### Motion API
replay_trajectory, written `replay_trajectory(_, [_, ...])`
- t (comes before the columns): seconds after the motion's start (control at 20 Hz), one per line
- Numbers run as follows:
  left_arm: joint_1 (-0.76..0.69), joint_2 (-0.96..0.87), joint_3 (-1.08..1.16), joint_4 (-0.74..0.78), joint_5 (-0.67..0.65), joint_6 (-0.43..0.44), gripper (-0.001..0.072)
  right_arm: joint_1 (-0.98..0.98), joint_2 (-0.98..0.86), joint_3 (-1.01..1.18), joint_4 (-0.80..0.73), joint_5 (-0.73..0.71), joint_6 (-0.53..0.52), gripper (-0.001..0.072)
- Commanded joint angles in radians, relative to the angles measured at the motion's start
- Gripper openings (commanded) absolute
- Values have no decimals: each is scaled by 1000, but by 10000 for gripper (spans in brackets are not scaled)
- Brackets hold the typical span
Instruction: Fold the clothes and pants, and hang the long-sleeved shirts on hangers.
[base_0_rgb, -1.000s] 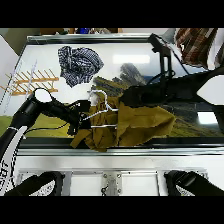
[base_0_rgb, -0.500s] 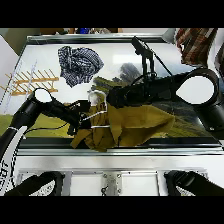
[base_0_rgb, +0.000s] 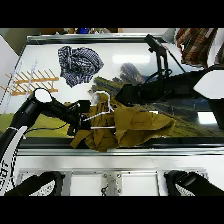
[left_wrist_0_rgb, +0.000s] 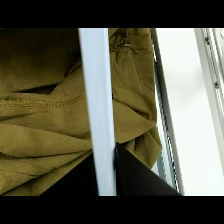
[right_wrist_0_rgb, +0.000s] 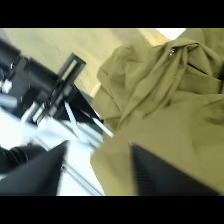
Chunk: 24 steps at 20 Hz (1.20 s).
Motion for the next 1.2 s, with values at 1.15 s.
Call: replay_trajectory(1.15, [1,0,0,0,-4,2,16,-1073,148,-713,693,540,-1638,652])
